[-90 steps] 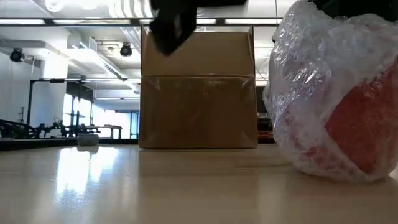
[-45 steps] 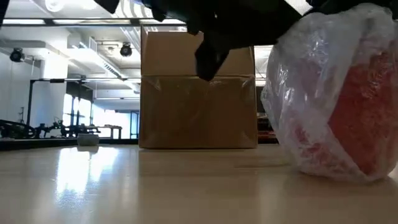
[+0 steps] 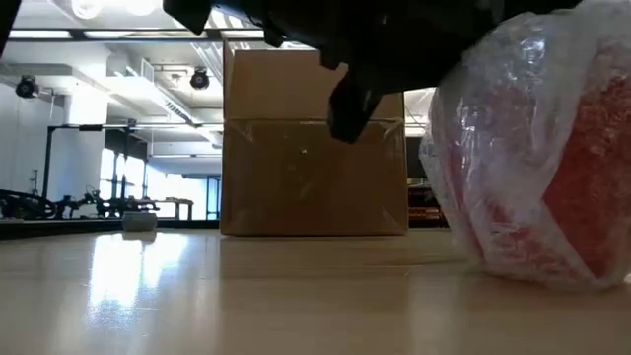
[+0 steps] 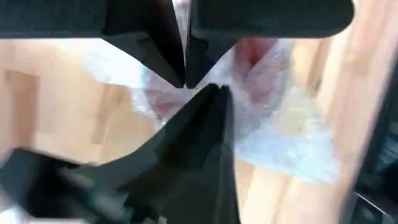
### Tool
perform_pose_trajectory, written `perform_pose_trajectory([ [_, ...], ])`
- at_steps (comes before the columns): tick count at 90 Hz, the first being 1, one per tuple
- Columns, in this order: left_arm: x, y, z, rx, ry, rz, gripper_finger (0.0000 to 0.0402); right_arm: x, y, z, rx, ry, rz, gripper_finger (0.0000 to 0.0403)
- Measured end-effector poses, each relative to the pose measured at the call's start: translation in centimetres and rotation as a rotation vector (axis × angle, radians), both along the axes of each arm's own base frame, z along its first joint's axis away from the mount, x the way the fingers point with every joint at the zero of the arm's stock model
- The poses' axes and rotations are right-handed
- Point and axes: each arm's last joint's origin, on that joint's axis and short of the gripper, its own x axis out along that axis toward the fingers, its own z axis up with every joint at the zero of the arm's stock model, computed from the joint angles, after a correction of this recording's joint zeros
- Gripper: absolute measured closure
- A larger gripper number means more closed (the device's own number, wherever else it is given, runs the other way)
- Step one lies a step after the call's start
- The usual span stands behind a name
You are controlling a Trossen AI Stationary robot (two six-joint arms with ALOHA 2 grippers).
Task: Wrap mug
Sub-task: Wrap the orange mug with bubble wrap
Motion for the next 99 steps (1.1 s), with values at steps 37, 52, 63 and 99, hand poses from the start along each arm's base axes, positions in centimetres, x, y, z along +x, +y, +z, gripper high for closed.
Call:
perform_pose_trajectory([
  [37, -0.1, 0.0, 0.1, -0.002, -0.005, 0.001, 0.0381, 0.9, 2.0, -2.5, 0.019, -0.026, 0.046, 0.0403],
  [52, -0.1, 0.1, 0.1, 0.000, -0.008, 0.009, 0.0381, 1.0, 1.9, -3.6, -0.042, -0.040, 0.020, 0.0403],
  [63, -0.1, 0.1, 0.3, -0.001, -0.010, 0.009, 0.0381, 0.8, 1.7, -4.4, -0.038, -0.044, 0.014, 0.0403],
  [99, -3.0, 0.2, 5.4, 0.005, 0.047, -0.020, 0.0380, 0.0, 0.9, -6.7, -0.019, -0.018, -0.030, 0.0403],
])
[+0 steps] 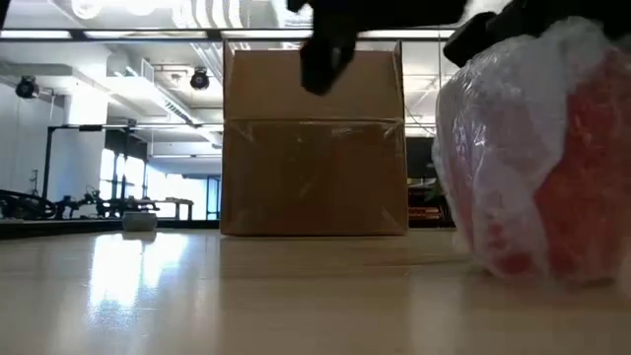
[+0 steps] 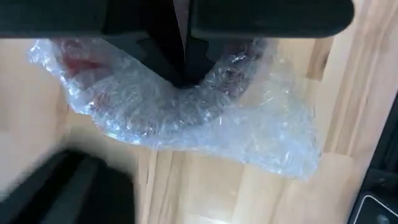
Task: Wrap mug
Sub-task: Wrap the orange mug with bubble wrap
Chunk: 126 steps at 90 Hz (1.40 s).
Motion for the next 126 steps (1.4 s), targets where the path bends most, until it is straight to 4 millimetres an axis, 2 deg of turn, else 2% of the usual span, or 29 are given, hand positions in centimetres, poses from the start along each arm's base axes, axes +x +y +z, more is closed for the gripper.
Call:
perform_pose_trajectory([
  [15, -1.4, -1.5, -0.9, 0.041, 0.101, -0.023, 0.0380, 0.1, 0.0, 0.2, 0.006, -0.002, 0.002, 0.0403],
  [31, -1.1, -2.5, -5.5, 0.060, 0.198, -0.006, 0.0381, 0.2, 0.0, 0.2, 0.012, -0.010, 0.006, 0.0403],
  [37, -0.3, -2.8, -6.3, 0.036, 0.161, -0.010, 0.0381, 0.2, 0.0, 0.2, 0.012, -0.011, 0.007, 0.0403],
  [49, 1.0, -3.0, -5.7, 0.003, 0.022, -0.058, 0.0381, 0.2, 0.1, 0.2, 0.011, -0.012, 0.014, 0.0403],
  [72, 1.1, -2.2, -2.7, 0.047, -0.078, -0.054, 0.0381, 0.3, 0.1, 0.2, 0.013, -0.015, 0.020, 0.0403],
  [96, 2.0, -0.3, -2.9, 0.065, -0.081, 0.032, 0.0381, 0.4, 0.2, 0.2, 0.022, -0.030, 0.021, 0.0403],
  [105, 2.2, -0.2, -3.8, 0.070, -0.061, 0.034, 0.0381, 0.4, 0.2, 0.4, 0.017, -0.028, 0.029, 0.0403],
  [116, 2.4, -0.2, -4.4, 0.054, -0.051, 0.048, 0.0381, 0.2, 0.1, 1.8, -0.010, 0.008, 0.048, 0.0403],
  [126, 2.4, -0.2, -4.5, 0.055, -0.051, 0.051, 0.0381, 0.1, 0.0, 4.8, 0.004, -0.017, 0.047, 0.0403],
])
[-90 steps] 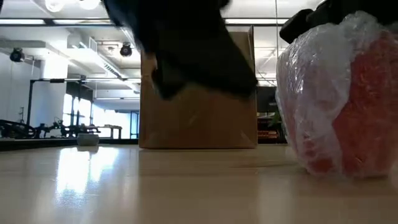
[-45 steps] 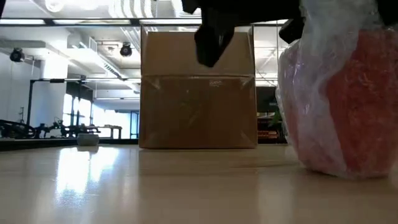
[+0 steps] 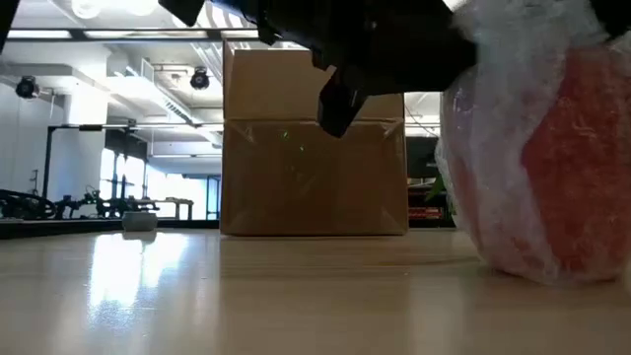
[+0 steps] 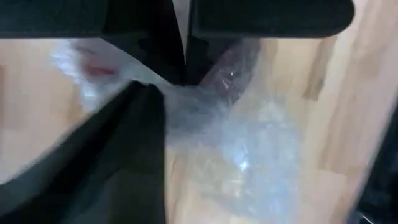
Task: Wrap mug
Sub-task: Wrap the orange mug with bubble wrap
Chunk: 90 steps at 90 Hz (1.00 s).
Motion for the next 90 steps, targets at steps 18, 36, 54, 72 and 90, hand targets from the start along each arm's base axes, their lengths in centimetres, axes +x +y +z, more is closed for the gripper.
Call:
perform_pose_trajectory([
  [18, 0.0, 0.0, -0.1, 0.001, 0.003, 0.002, 0.0381, 0.6, 0.4, 0.9, 0.035, -0.067, 0.004, 0.0403],
  [36, -0.1, 0.0, -0.2, 0.002, 0.009, 0.004, 0.0381, 0.8, 0.5, -2.7, -0.022, 0.005, 0.001, 0.0403],
  [54, 0.0, 0.0, -0.1, -0.002, 0.000, 0.004, 0.0381, 0.8, 0.3, -5.0, -0.042, 0.051, -0.038, 0.0403],
  [72, 0.0, 0.0, 0.1, -0.010, -0.019, 0.001, 0.0381, 0.7, 0.3, -6.3, -0.046, 0.073, -0.032, 0.0403],
  [90, 0.0, 0.0, 0.2, -0.010, -0.019, 0.000, 0.0381, 0.8, 0.3, -5.3, -0.023, 0.076, -0.015, 0.0403],
])
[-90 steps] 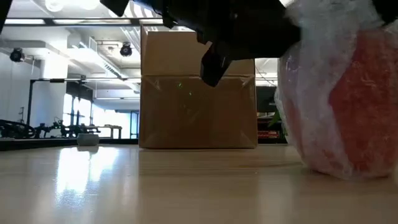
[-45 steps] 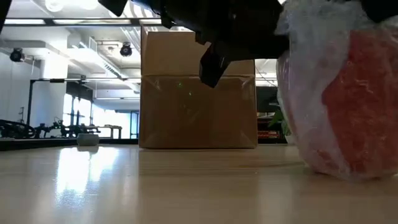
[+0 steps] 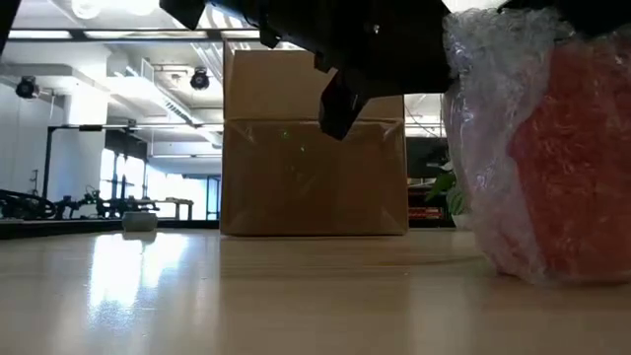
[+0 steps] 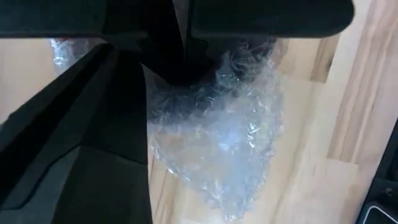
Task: Wrap mug
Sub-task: Wrap the orange mug with bubble wrap
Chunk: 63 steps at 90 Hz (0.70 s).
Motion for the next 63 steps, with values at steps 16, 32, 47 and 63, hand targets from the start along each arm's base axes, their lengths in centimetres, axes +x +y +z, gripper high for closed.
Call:
perform_pose_trajectory([
  [16, 0.0, 0.0, 0.0, 0.001, 0.001, -0.004, 0.0381, -0.5, -0.2, 3.9, 0.047, -0.037, 0.019, 0.0403],
  [32, 0.0, 0.0, 0.0, 0.001, 0.002, -0.004, 0.0381, -1.9, -1.5, 7.1, 0.040, -0.031, -0.035, 0.0403],
  [47, -0.1, 0.0, 0.1, 0.001, 0.002, -0.005, 0.0381, -1.8, -2.0, 5.2, 0.016, 0.012, -0.088, 0.0403],
  [63, 0.0, 0.0, 0.2, 0.000, -0.004, -0.001, 0.0381, -1.1, -1.5, 0.9, -0.036, 0.096, -0.075, 0.0403],
])
